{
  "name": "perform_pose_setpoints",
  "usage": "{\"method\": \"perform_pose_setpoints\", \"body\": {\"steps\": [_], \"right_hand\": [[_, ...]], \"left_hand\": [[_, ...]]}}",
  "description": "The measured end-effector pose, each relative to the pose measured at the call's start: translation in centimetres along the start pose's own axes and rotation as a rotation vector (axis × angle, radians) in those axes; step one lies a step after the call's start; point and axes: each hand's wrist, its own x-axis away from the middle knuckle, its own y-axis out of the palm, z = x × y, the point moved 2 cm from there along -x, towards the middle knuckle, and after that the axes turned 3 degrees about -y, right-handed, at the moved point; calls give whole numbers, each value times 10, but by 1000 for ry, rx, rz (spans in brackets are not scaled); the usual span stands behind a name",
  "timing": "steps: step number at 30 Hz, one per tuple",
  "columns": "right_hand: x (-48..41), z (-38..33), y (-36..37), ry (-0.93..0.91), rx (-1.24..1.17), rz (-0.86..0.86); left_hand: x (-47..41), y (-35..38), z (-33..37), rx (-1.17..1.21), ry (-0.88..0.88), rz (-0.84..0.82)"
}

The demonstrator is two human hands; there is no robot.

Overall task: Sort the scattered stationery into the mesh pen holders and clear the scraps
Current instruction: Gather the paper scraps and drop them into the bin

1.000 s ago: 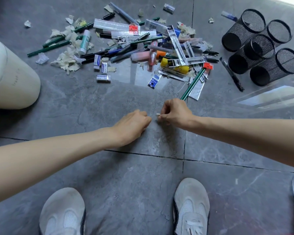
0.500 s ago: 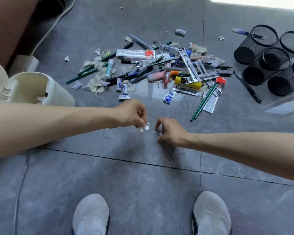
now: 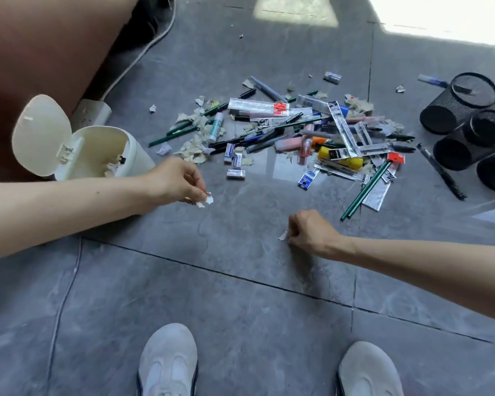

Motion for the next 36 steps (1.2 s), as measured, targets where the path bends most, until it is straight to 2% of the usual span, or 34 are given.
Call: {"method": "perform_pose_setpoints", "body": {"steps": [6, 12, 18, 22, 25, 28, 32, 36], "right_hand": [[8, 3, -4, -125, -17, -26], [-6, 4, 6, -55, -95, -24], [-15, 3, 11, -29, -24, -27], [-16, -1, 7, -24, 6, -79], [-20, -6, 3, -45, 43, -184], [-24, -10, -4, -57, 47, -249], [-32, -25, -22, -38, -65, -203], [-56, -85, -48, -106, -302, -98]], "left_hand": [[-2, 27, -2, -9, -32, -65], [-10, 40, -1, -47, -23, -135], [-14, 40, -1, -67, -17, -146], [-14, 36, -4, -71, -13, -150], [-11, 33, -6, -67, -9, -141], [-6, 27, -7, -60, -5, -108], [2, 10, -12, -35, 10, -20], [15, -28, -20, -24, 52, 247]]}}
